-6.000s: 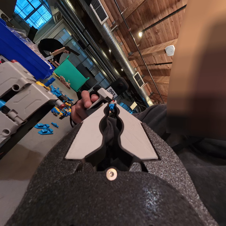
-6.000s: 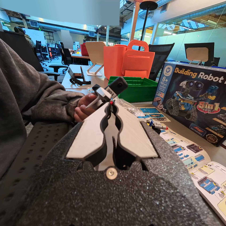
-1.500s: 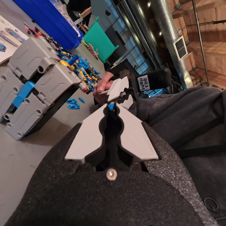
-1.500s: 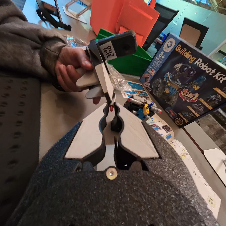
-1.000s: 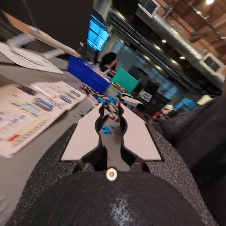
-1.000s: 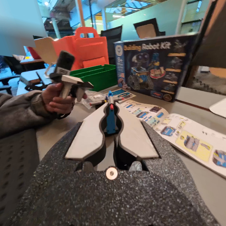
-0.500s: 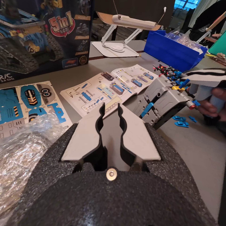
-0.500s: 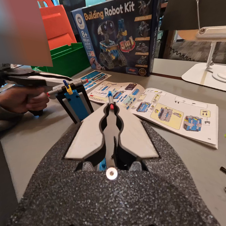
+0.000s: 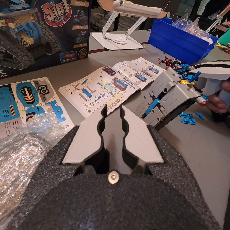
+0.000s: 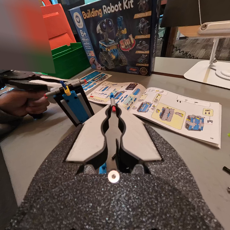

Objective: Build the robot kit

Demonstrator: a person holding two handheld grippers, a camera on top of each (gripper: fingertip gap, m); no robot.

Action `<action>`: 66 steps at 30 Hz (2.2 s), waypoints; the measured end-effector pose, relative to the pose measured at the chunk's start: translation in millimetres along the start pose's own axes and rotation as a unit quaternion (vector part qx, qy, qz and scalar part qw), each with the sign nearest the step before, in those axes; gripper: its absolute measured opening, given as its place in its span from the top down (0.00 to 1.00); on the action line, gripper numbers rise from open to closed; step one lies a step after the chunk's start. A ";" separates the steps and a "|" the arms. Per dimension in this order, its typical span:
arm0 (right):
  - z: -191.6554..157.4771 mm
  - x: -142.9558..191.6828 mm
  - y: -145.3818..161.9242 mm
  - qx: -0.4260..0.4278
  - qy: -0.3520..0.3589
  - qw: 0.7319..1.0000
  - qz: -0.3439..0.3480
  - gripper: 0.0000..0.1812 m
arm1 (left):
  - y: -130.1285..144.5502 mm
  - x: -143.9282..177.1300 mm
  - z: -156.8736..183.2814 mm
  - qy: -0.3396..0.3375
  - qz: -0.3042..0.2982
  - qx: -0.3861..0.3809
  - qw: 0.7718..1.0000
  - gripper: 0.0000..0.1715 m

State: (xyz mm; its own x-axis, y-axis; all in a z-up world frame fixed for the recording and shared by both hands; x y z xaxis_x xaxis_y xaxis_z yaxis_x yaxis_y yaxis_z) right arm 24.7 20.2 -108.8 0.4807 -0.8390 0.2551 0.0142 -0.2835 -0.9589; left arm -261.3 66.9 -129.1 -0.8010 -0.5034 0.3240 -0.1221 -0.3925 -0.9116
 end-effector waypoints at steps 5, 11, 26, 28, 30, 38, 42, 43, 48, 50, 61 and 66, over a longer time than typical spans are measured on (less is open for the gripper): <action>-5.1 3.0 -2.8 0.011 -0.012 1.000 0.016 0.96 | 0.1 0.1 2.5 -0.007 -0.001 -0.013 1.000 0.88; -9.7 3.9 -4.2 0.020 -0.024 0.999 0.024 0.96 | 0.0 0.5 4.5 -0.013 -0.002 -0.023 1.000 0.89; -16.8 4.3 -4.0 0.039 -0.039 0.998 0.027 0.96 | -0.9 1.9 3.9 -0.031 0.003 -0.033 0.999 0.89; -16.6 4.7 -4.5 0.039 -0.038 0.998 0.029 0.96 | -0.9 1.8 4.2 -0.031 0.002 -0.034 0.999 0.89; -16.2 4.3 -4.1 0.036 -0.039 0.998 0.027 0.96 | -0.8 1.8 3.8 -0.031 0.002 -0.032 0.999 0.89; -15.4 4.5 -4.5 0.026 -0.045 0.998 0.031 0.96 | -1.3 2.6 2.9 -0.033 0.005 -0.028 0.999 0.90; -12.6 5.7 -6.6 -0.035 -0.101 0.993 0.043 0.96 | -7.2 7.2 8.1 -0.020 0.040 -0.041 0.998 0.90; -14.1 6.6 -8.1 -0.059 -0.134 0.988 0.050 0.97 | -11.0 10.2 12.9 -0.006 0.060 -0.051 0.997 0.90; -24.3 15.3 -16.8 -0.129 -0.258 0.953 0.094 0.96 | -33.6 39.4 56.3 0.143 0.194 -0.084 0.967 0.90; -36.5 19.0 -18.6 -0.124 -0.314 0.936 0.098 0.96 | -34.9 43.0 74.9 0.235 0.192 -0.057 0.951 0.90; -89.9 11.6 -7.6 -0.168 -0.466 0.869 0.002 0.96 | -26.3 41.8 102.3 0.391 0.161 0.007 0.906 0.93; -89.0 11.1 -8.3 -0.167 -0.460 0.872 0.006 0.97 | -26.1 43.2 104.7 0.405 0.160 0.004 0.900 0.96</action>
State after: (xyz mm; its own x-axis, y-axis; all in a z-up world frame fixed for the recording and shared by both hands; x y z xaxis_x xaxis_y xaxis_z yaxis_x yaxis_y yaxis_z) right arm -48.1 -28.1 -87.0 0.9811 -0.1595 -0.1098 -0.1785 -0.5252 -0.8320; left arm -231.4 -25.2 -64.9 -0.9595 0.1342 -0.2477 0.1916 -0.3337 -0.9230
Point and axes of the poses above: each gripper's, where its closed fingertips meet, x back along the fingers, y out of its underside, z = x × y across the jaws, the point moved 9 cm from there along x, back along the fingers, and after that the axes turned 9 degrees about y, right-handed, at the moved point
